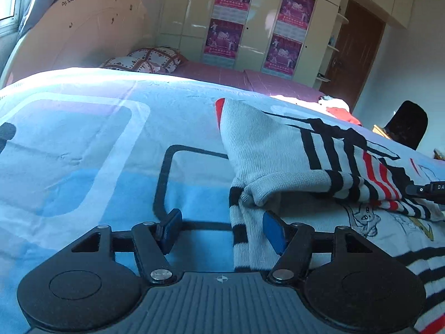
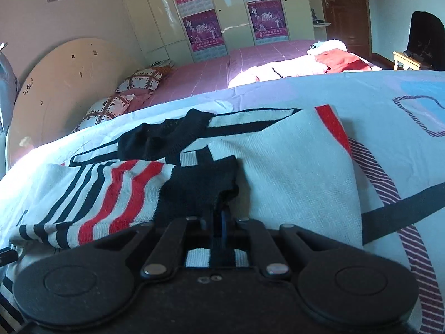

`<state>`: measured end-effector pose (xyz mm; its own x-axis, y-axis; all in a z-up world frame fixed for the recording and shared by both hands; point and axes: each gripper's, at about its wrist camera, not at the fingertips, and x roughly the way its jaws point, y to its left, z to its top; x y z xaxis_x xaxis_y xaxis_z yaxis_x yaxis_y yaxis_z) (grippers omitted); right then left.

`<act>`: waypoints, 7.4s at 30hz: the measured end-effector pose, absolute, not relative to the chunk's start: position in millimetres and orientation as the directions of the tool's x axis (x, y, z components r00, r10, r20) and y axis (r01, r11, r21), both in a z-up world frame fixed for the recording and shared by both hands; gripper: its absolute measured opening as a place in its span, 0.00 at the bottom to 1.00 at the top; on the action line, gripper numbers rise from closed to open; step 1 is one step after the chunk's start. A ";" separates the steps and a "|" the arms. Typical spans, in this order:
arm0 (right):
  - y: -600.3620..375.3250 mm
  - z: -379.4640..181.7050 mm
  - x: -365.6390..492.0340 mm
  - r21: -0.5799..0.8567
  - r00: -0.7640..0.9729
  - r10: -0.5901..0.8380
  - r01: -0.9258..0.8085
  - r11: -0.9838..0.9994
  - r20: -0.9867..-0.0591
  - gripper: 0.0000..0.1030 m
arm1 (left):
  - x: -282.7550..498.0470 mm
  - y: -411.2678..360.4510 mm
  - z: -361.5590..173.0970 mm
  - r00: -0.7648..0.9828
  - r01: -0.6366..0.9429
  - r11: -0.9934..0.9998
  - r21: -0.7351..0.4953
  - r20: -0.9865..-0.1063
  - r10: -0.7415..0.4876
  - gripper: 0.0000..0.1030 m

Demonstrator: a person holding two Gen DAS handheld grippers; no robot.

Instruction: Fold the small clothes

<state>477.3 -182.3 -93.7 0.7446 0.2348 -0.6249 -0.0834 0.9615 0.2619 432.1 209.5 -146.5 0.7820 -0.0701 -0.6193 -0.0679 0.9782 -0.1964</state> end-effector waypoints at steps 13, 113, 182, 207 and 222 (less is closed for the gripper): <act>-128.7 -74.6 464.6 0.179 0.750 0.345 -0.297 0.938 -0.564 0.14 | 478.5 162.2 -117.3 0.820 0.010 0.969 -0.247 -0.552 -0.149 0.63; -158.1 -73.5 502.7 -0.142 0.862 0.080 -0.173 0.975 -0.501 0.33 | 587.7 167.7 -144.6 0.768 0.036 0.999 0.036 -0.640 -0.005 0.93; -297.7 -135.8 173.6 0.799 0.596 0.618 0.068 0.597 -0.512 0.30 | 220.0 190.0 -189.1 0.597 -0.095 0.630 -0.771 -0.551 -0.584 0.37; -295.1 -143.5 178.5 0.803 0.586 0.625 0.078 0.590 -0.516 0.12 | 219.0 181.2 -203.2 0.638 -0.088 0.592 -0.801 -0.502 -0.584 0.07; -307.2 -123.6 165.7 0.623 0.592 0.521 -0.040 0.781 -0.615 0.06 | 187.8 211.8 -193.1 0.712 -0.165 0.663 -0.730 -0.554 -0.432 0.04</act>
<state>165.7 -307.2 -123.6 0.5917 0.5209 -0.6152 -0.0397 0.7811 0.6232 187.8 211.8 -193.1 0.7119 -0.4321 -0.5536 -0.1648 0.6634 -0.7298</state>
